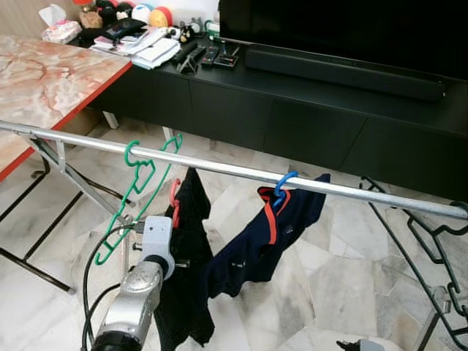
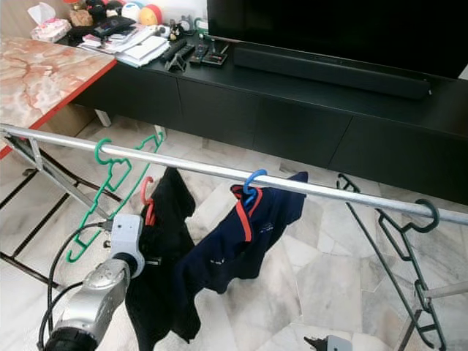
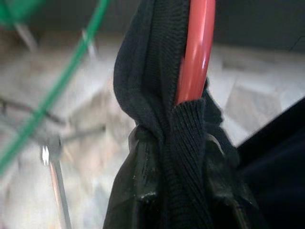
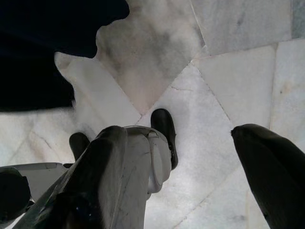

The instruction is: Hang hanger

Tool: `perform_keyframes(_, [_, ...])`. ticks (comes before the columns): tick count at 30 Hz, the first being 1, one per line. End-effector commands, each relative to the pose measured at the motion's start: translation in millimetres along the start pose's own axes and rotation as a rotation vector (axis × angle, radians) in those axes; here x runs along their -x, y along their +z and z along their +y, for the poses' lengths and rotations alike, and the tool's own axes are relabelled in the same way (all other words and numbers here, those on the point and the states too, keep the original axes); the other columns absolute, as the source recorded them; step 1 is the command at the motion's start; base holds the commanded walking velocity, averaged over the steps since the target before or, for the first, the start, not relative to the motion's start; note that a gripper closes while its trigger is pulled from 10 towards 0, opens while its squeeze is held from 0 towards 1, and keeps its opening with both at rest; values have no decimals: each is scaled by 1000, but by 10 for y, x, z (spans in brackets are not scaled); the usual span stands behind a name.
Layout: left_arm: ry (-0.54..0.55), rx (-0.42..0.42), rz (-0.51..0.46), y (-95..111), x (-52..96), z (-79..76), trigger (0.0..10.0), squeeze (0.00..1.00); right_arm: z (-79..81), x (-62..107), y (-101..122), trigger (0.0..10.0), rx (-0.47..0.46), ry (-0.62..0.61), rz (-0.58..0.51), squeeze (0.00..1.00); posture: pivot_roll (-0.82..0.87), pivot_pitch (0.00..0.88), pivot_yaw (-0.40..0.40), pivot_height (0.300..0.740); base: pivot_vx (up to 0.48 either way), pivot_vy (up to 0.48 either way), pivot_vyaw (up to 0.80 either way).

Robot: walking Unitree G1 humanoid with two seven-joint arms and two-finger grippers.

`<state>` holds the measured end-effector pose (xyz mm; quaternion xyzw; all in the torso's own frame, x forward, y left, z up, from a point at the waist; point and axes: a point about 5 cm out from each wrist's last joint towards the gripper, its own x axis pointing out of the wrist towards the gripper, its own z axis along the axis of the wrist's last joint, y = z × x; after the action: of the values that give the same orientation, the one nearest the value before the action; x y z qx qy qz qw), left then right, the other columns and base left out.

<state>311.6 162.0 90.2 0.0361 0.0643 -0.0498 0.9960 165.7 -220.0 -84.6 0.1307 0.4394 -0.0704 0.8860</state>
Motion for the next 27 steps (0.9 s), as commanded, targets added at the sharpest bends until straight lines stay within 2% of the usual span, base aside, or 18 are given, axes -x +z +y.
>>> perform_keyframes(1, [-38,-63,-71,56,99,8,10000,0,-39,24,-86,10000,-1,-12,28,0,-51,167,-11,740,0,0,0])
perform_keyframes(4, [-75,-87,-89,49,159,15,10000,0,-39,25,-86,10000,0,-11,28,0,-50,167,-12,740,0,0,0])
perform_keyframes(5, [-113,-122,-95,53,183,17,10000,0,-40,25,-85,10000,2,-10,28,0,-45,167,-13,740,0,0,0])
perform_keyframes(9, [-193,-157,-99,84,195,30,10000,0,-37,24,-82,10000,6,-8,28,0,-42,166,-10,740,0,0,0])
perform_keyframes(11, [-183,-159,-137,154,174,68,10000,0,-33,23,-81,10000,5,-5,26,0,-43,166,-9,740,0,0,0])
perform_keyframes(14, [-156,-110,-197,295,112,89,10000,0,-27,21,-77,10000,2,-4,22,0,-47,170,-8,740,0,0,0])
perform_keyframes(20, [-176,-81,-242,431,15,34,10000,0,-26,18,-70,10000,-6,-11,19,0,-46,185,-12,740,0,0,0])
perform_keyframes(24, [-156,-76,-233,478,-63,31,10000,0,-24,16,-66,10000,-8,-12,19,0,-48,191,-12,740,0,0,0])
perform_keyframes(27, [-90,-74,-149,440,-154,66,10000,0,-19,15,-65,10000,-11,-11,20,0,-50,196,-8,740,0,0,0])
